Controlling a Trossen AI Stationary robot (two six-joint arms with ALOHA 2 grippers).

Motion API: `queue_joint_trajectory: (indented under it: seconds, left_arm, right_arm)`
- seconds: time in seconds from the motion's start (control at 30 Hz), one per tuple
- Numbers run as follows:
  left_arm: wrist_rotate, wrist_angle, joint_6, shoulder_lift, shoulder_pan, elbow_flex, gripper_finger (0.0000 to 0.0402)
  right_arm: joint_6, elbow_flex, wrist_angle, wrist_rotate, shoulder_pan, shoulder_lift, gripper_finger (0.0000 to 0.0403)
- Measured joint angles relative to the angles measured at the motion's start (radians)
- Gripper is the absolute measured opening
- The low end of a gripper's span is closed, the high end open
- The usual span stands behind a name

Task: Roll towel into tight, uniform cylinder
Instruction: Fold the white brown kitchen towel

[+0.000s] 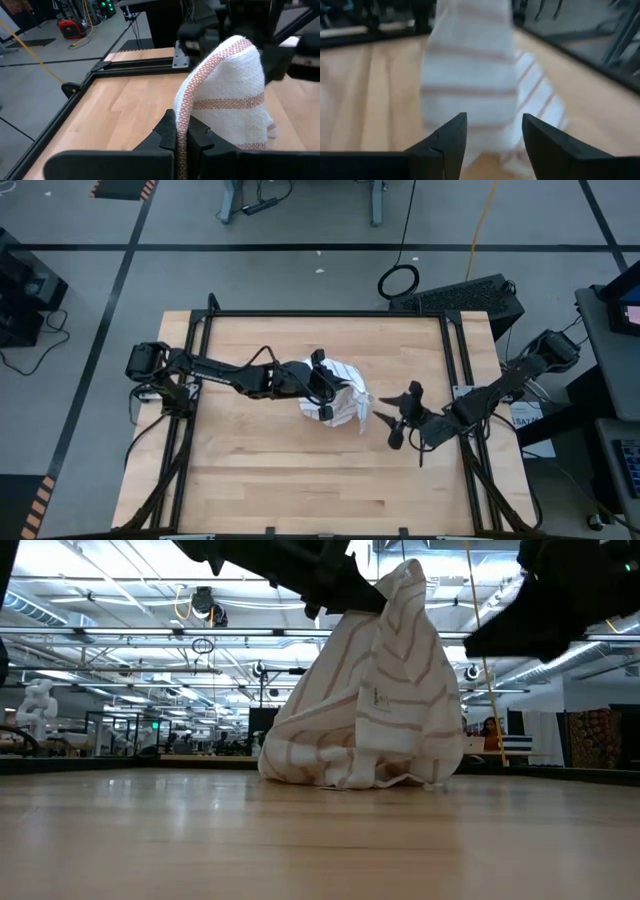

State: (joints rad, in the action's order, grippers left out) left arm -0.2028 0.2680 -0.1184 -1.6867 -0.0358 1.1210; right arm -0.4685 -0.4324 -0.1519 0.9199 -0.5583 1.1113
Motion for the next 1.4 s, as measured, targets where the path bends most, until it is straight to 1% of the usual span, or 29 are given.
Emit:
queue_joint_trajectory:
  seconds: [0.13, 0.3, 0.4, 0.53, 0.67, 0.73, 0.8, 0.9, 0.97, 1.17, 1.3, 1.4]
  left_arm:
    - [-0.001, 0.000, 0.001, 0.000, 0.011, 0.000, 0.0009]
    - [-0.004, 0.021, 0.001, 0.000, 0.016, 0.000, 0.0009]
    - [0.029, 0.053, -0.017, 0.000, 0.016, 0.000, 0.0009]
    - [0.039, 0.077, -0.019, 0.000, 0.016, 0.000, 0.0009]
    - [0.039, 0.076, -0.019, 0.000, 0.023, 0.000, 0.0008]
    - [0.039, 0.073, -0.019, 0.000, 0.027, 0.000, 0.0009]
    - [0.040, 0.071, -0.019, 0.000, 0.030, 0.000, 0.0008]
    - [0.041, 0.073, -0.019, 0.000, 0.029, 0.000, 0.0008]
    - [0.042, 0.074, -0.020, 0.000, 0.029, 0.000, 0.0008]
    - [0.051, 0.072, -0.020, 0.000, 0.029, 0.000, 0.0008]
    - [0.052, 0.064, -0.020, 0.000, 0.029, 0.000, 0.0008]
    - [0.052, 0.058, -0.020, 0.000, 0.029, 0.000, 0.0008]
  right_arm:
    - [0.195, 0.000, -0.188, 0.045, 0.000, -0.009, 0.0202]
    - [0.387, 0.000, -0.437, 0.046, 0.024, 0.001, 0.0224]
    - [0.505, 0.000, -0.524, 0.031, 0.045, 0.009, 0.0235]
    - [0.584, -0.004, -0.542, -0.025, 0.071, 0.013, 0.0254]
    - [0.636, -0.043, -0.541, -0.082, 0.083, 0.031, 0.0270]
    - [0.672, -0.072, -0.535, -0.095, 0.087, 0.047, 0.0271]
    - [0.702, -0.100, -0.491, -0.084, 0.088, 0.059, 0.0267]
    - [0.708, -0.146, -0.394, -0.040, 0.103, 0.081, 0.0249]
    - [0.694, -0.169, -0.334, -0.025, 0.113, 0.095, 0.0230]
    - [0.681, -0.207, -0.314, 0.003, 0.147, 0.138, 0.0163]
    - [0.674, -0.207, -0.303, 0.029, 0.147, 0.143, 0.0107]
    - [0.672, -0.208, -0.276, 0.060, 0.147, 0.143, 0.0051]
